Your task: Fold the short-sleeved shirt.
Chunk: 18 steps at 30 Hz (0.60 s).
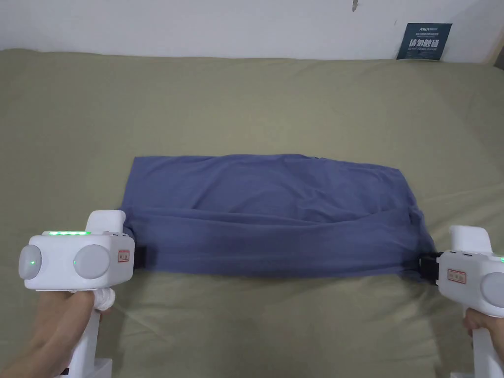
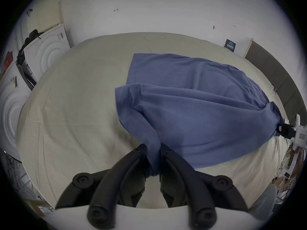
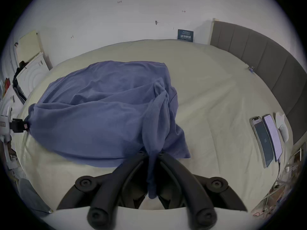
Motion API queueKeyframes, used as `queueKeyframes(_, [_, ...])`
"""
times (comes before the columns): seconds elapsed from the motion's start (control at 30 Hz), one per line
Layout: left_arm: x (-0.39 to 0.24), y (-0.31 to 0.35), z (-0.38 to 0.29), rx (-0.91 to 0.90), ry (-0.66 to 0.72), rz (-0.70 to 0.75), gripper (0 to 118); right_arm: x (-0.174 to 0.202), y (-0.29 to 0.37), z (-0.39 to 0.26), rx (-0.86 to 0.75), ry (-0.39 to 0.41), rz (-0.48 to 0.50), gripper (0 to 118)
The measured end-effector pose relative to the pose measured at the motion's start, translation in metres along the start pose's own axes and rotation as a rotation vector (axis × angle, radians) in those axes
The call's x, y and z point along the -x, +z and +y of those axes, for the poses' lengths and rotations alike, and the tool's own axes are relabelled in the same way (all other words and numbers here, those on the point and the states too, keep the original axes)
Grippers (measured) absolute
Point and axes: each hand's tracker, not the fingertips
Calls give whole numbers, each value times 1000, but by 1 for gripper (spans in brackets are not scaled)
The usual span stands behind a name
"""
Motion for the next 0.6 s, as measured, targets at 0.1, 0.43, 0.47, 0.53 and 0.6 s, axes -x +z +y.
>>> queueKeyframes(0.1, [-1,10,-2,-12,-7,1,15,-8,6,-5,2,0,7,6])
queueKeyframes(0.43, [6,43,-44,-3,12,-40,13,-18,58,-45,-12,-5,14,6])
queueKeyframes(0.47, [7,46,-50,4,15,-43,13,-18,64,-51,-8,-7,14,6])
queueKeyframes(0.53, [8,55,-62,1,26,-51,13,-18,76,-64,-3,-8,16,6])
queueKeyframes(0.6, [11,63,-73,3,27,-56,13,-22,85,-77,4,-16,18,6])
